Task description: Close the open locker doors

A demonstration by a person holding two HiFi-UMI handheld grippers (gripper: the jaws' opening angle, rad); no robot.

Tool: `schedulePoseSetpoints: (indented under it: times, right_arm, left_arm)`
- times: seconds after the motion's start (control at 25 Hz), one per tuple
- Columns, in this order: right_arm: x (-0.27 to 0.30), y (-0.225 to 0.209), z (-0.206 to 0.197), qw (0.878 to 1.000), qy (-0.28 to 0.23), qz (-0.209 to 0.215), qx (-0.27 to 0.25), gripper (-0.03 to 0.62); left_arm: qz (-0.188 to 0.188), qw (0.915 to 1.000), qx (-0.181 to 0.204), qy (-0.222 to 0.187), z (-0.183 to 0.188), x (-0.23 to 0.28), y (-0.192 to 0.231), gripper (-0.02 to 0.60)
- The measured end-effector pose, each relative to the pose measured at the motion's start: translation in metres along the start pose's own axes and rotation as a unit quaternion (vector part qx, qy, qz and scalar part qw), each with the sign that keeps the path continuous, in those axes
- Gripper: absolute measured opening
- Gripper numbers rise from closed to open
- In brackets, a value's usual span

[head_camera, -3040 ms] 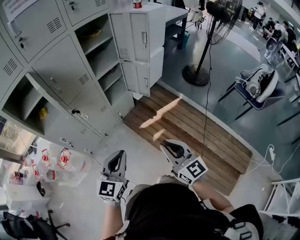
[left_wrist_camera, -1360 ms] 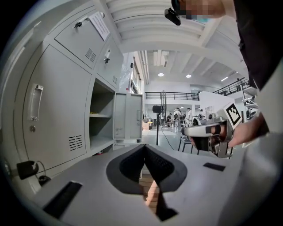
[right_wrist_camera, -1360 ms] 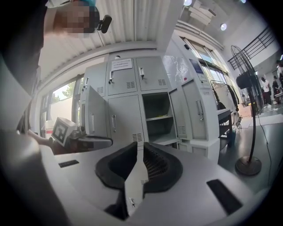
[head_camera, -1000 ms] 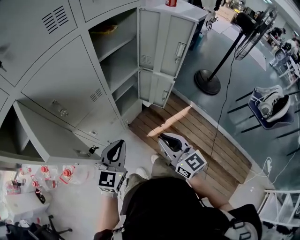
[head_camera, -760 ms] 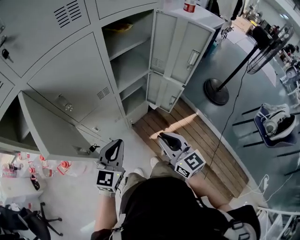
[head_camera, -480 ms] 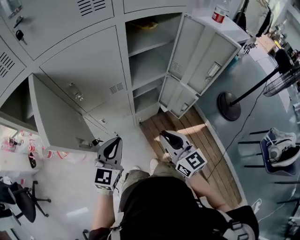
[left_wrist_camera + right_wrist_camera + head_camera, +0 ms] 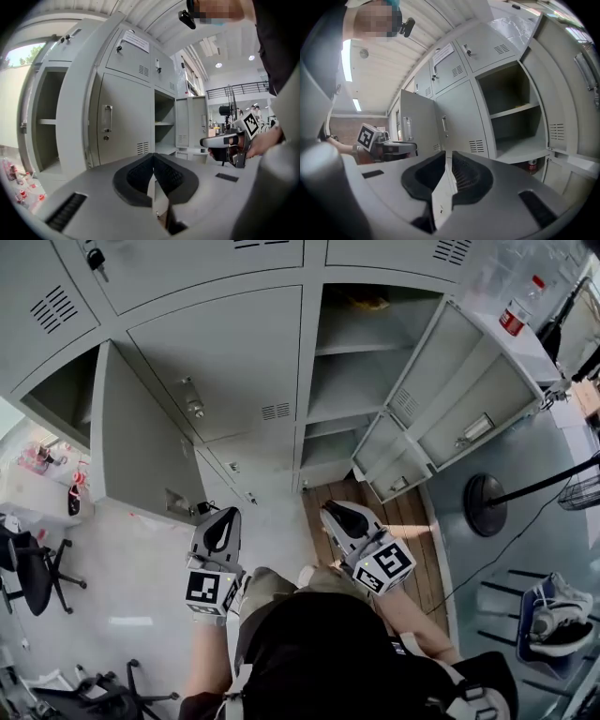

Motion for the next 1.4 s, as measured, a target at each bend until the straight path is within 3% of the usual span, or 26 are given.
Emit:
schedulePoseSetpoints:
  times: [0.2, 0.44, 1.4]
  right_arm:
    - [0.018, -0.004, -0.005, 0.999, 0.007, 0.031, 0.009, 0.055]
    - [0.04, 0.001, -0.01, 0.999, 0.014, 0.046, 0.013, 0.054]
    - [0.125, 0.071, -0.03, 0.999, 0.031, 0.041, 0.016, 0.054]
  left_arm:
    - [0.038, 0.9993, 0.006, 0.005, 0.0, -0.005, 0.011, 0.009]
    - [0.051, 0.9987, 0.007, 0.007, 0.0, -0.012, 0.023, 0.009]
    - [0.099, 0.9947, -0.017, -0.024, 0.008, -0.073, 0.144, 0.009]
Point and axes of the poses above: the fingertips, and each gripper's own axes: x forward along the fingers, y to its left, z out of its top, the point moved 6 cm from there along -x, backward along the fingers, and after that the axes turned 14 degrees about -y, right-handed, at the moved point
